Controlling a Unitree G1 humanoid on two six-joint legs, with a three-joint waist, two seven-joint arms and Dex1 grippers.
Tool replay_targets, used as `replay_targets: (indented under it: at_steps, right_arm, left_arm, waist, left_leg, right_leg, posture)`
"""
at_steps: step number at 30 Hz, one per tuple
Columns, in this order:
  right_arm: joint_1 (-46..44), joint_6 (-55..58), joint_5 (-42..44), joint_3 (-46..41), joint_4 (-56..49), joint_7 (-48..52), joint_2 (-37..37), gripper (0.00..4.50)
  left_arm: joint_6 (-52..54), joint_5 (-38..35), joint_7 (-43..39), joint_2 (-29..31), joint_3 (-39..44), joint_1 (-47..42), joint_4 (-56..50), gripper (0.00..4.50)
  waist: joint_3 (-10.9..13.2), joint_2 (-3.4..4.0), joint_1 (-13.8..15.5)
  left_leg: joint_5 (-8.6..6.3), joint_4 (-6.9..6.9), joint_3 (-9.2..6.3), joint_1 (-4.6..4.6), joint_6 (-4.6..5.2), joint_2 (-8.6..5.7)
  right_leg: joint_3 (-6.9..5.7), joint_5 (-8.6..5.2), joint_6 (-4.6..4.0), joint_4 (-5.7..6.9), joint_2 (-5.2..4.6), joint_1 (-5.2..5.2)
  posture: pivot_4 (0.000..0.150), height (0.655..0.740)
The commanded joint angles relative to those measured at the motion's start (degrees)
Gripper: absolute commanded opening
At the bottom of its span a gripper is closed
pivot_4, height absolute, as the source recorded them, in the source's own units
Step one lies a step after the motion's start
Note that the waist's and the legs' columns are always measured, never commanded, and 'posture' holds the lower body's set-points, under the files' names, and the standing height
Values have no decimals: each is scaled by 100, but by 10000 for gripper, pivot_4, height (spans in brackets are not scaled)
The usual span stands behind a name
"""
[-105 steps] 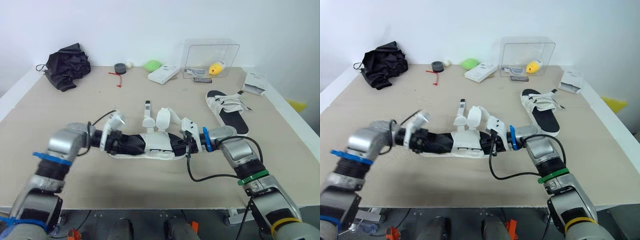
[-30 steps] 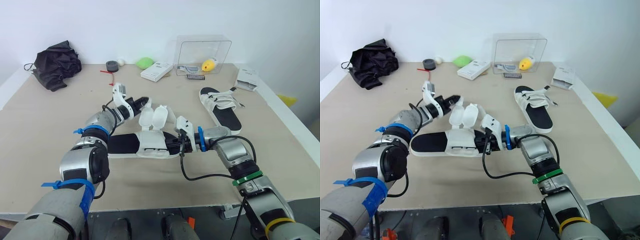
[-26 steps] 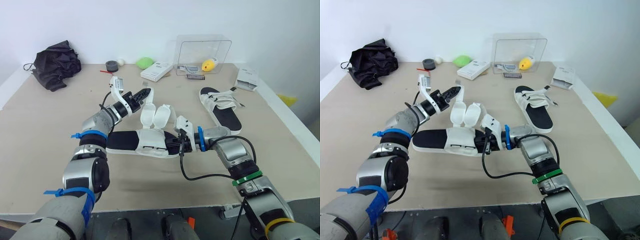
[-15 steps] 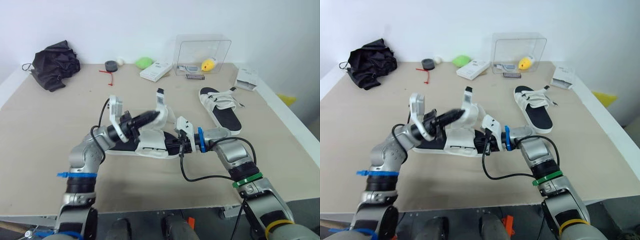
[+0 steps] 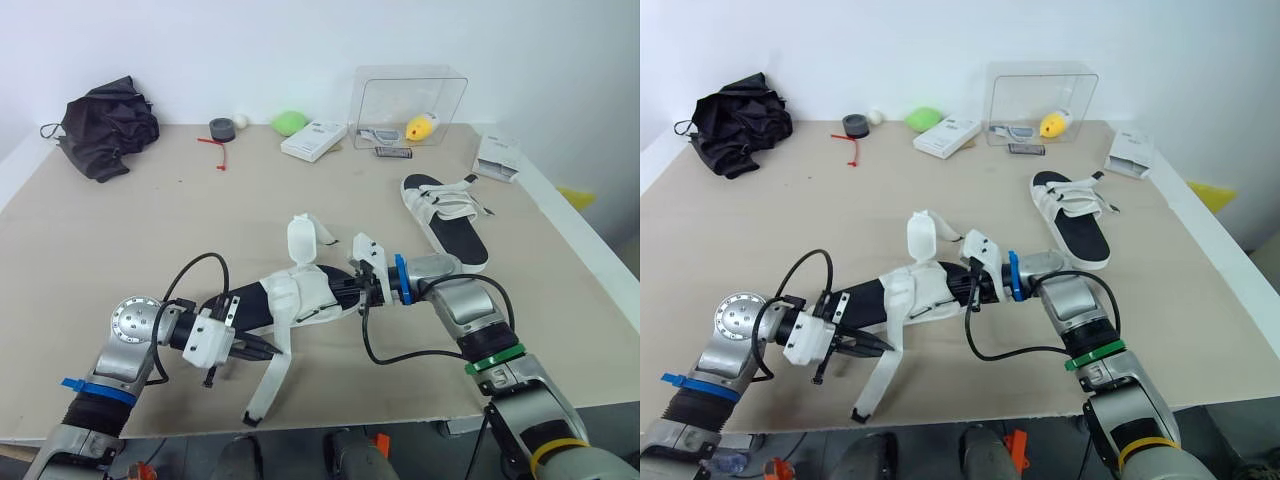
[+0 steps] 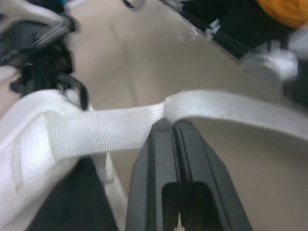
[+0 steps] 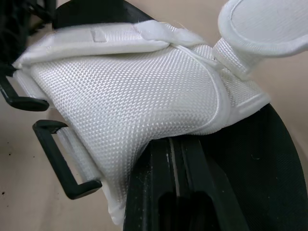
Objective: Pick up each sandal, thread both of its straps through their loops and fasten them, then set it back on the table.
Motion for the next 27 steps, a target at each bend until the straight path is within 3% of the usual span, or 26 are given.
replay_targets:
  at_steps: [1,4,12,13,15,17,19,21,24,27]
  right_arm:
    - [177,135,-365,272,463,-183,-14,0]
    - [169,111,-365,281,483,-183,-16,0]
    - [129,88,-365,292,536,-165,-24,0]
    - [120,90,-365,288,541,-159,-20,0]
    - [113,91,-366,282,547,-147,-16,0]
    - [115,94,-365,282,541,-135,-18,0]
    - [115,93,-372,290,544,-113,-22,0]
    - [115,89,-380,292,545,-95,-26,0]
    - [104,87,-386,280,560,-70,-24,0]
    - [104,118,-379,269,535,-53,-25,0]
  left_arm:
    - [-879,302,231,-7,-95,-104,796,472]
    - [-670,268,638,-85,-102,-203,880,472]
    - [570,-21,1378,-186,-91,-89,174,34039]
    - [874,-129,1393,-137,-58,-65,27,36141]
    - [1922,-614,1204,90,-33,54,-459,44512]
    - [3221,-1242,855,502,-10,164,-967,44512]
    - [5590,-2466,549,1373,136,110,-1531,44512]
    - [7092,-3261,513,1894,280,13,-1830,44512]
    - [8464,-3968,584,2299,452,-105,-1997,44512]
    - [9141,-4224,647,2468,516,-3,-2230,44512]
  waist:
    - [-12,11,7]
    - [-30,43,41]
    - [-36,59,113]
    - [-36,59,112]
    - [-36,58,111]
    - [-35,56,111]
    - [-22,35,85]
    - [-14,28,76]
    - [-4,39,82]
    - [1,39,79]
  left_leg:
    - [-1,-1,11,1,3,10]
    - [2,0,26,3,7,32]
    - [5,0,39,23,11,44]
    - [5,1,43,23,11,44]
    - [5,1,49,22,11,42]
    - [5,1,53,21,12,42]
    - [7,1,63,13,15,45]
    - [8,1,54,6,16,65]
    - [-2,0,40,19,1,70]
    - [-7,0,43,19,-7,73]
  right_leg:
    - [-8,4,-7,0,10,0]
    - [-19,10,-17,4,27,-1]
    - [-23,12,-20,7,53,-14]
    - [-22,11,-20,6,51,-14]
    - [-21,11,-20,6,44,-15]
    - [-21,11,-20,6,43,-12]
    - [-21,12,-20,10,53,-12]
    - [-24,10,-24,17,84,-24]
    - [-33,0,-35,15,91,-36]
    - [-37,-4,-41,11,95,-35]
  posture:
    - [1500,7400]
    - [1500,7400]
    - [1500,7400]
    - [1500,7400]
    - [1500,7400]
    - [1500,7400]
    - [1500,7400]
    - [1500,7400]
    - [1500,7400]
    - [1500,7400]
